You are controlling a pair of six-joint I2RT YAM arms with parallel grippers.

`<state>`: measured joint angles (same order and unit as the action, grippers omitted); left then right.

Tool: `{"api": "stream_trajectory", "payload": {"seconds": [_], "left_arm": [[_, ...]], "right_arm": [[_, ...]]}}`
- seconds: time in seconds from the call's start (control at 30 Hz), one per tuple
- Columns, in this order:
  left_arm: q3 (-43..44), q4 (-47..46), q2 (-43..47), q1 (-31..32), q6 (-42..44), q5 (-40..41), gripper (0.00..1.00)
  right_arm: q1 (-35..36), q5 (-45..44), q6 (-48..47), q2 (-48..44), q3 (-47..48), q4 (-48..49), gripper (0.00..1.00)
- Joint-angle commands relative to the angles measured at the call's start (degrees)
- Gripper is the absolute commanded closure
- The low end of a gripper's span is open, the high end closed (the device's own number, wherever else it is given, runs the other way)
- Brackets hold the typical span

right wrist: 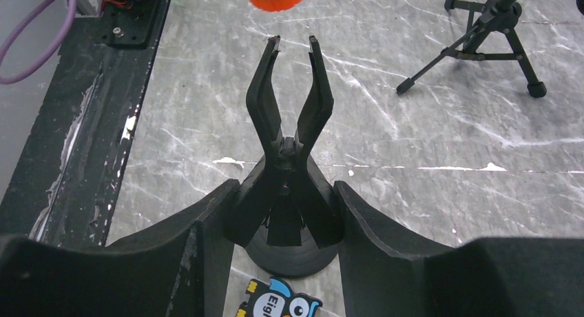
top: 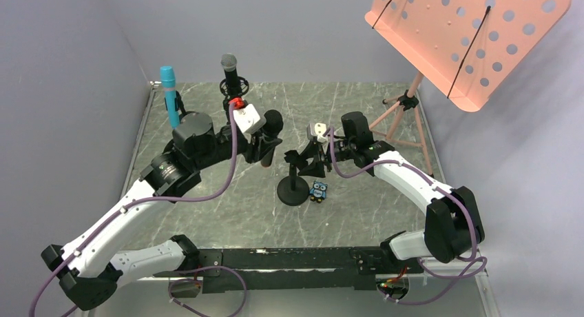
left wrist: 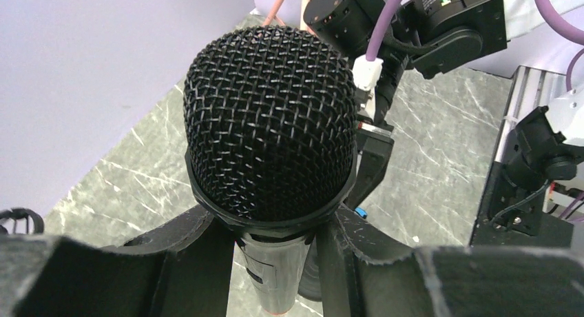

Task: Attach the microphones to the stand

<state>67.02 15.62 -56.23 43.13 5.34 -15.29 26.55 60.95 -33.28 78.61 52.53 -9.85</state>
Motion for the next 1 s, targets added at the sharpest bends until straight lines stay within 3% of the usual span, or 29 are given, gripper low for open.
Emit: {"api": "stream_trajectory", "payload": {"seconds": [0.0, 0.07, 0.2, 0.33, 0.67, 0.83, 0.97], "left_arm": [[5.2, -2.4, -1.9, -0.2, 5.3, -3.4, 1.0], [6.3, -1.9, -3.3, -0.2, 6.6, -4.5, 1.0], [9.1, -0.2, -6.0, -0.2, 8.1, -6.3, 1.0], [9.8, -0.2, -6.9, -0.2, 8.2, -6.9, 1.0], [10.4, -1.0, -7.7, -0.2, 7.4, -8.2, 1.0], [10.7, -1.1, -8.2, -0.2, 7.3, -8.7, 1.0], [11.2, -0.8, -8.8, -0.2, 7.2, -9.8, 1.0]], "right_arm": [[-0.1, 1.4, -0.6, -1.9, -0.2, 1.2, 0.58], [-0.1, 1.5, -0.5, -1.9, -0.1, 1.3, 0.57], [-0.5, 2.4, 0.8, -2.1, -0.6, 2.2, 0.3], [-1.8, 3.1, 5.3, -3.1, -2.8, 7.9, 0.2], [-3.0, 4.9, 9.0, -4.0, -5.1, 13.6, 0.22], [-3.0, 5.9, 8.6, -3.5, -4.8, 12.7, 0.36], [-3.0, 6.0, 7.1, -3.4, -4.4, 11.4, 0.55]]}}
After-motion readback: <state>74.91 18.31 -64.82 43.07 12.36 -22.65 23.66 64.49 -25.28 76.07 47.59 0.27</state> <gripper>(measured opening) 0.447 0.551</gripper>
